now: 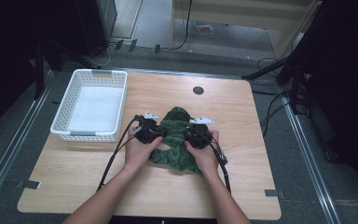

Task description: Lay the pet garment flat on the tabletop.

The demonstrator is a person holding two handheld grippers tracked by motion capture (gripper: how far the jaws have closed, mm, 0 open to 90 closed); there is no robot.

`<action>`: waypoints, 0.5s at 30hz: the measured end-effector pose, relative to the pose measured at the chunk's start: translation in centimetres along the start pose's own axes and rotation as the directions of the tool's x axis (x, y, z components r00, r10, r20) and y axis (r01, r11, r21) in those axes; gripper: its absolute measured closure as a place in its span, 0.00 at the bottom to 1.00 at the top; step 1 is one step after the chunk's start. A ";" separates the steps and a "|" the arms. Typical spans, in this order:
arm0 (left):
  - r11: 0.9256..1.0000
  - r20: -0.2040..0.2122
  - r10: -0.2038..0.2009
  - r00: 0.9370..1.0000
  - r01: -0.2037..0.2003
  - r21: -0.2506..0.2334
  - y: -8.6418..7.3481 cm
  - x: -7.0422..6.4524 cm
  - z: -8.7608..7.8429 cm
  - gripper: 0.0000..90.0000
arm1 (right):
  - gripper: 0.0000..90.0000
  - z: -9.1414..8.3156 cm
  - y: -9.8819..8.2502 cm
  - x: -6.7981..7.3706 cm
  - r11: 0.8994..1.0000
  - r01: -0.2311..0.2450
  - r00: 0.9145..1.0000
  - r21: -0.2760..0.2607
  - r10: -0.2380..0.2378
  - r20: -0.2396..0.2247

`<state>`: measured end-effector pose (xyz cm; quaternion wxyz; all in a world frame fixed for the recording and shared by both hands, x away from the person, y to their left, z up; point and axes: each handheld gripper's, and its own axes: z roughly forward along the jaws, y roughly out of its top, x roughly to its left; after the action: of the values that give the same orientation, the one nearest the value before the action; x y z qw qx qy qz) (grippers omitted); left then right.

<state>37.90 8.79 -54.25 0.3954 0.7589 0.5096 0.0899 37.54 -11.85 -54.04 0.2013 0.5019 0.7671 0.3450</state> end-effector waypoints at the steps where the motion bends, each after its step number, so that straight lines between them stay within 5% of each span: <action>1: 1.000 -0.005 -0.009 1.000 0.009 -0.004 0.2 0.2 0.2 0.80 | 0.76 0.2 0.1 -0.1 1.000 -0.002 1.000 -0.006 0.002 0.010; 10: 0.997 -0.040 -0.071 0.997 0.070 -0.028 2.7 1.1 2.3 0.82 | 0.76 2.3 2.0 -1.1 1.000 0.016 0.998 -0.012 -0.015 0.053; 15: 0.995 -0.059 -0.093 0.994 0.091 -0.047 3.4 1.6 3.0 0.83 | 0.76 3.5 3.2 -2.1 1.000 -0.002 0.999 -0.011 0.002 0.032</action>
<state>42.62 8.05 -54.33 0.3998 0.7226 0.5538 0.1059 42.77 -11.73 -54.16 0.2162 0.5070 0.7615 0.3411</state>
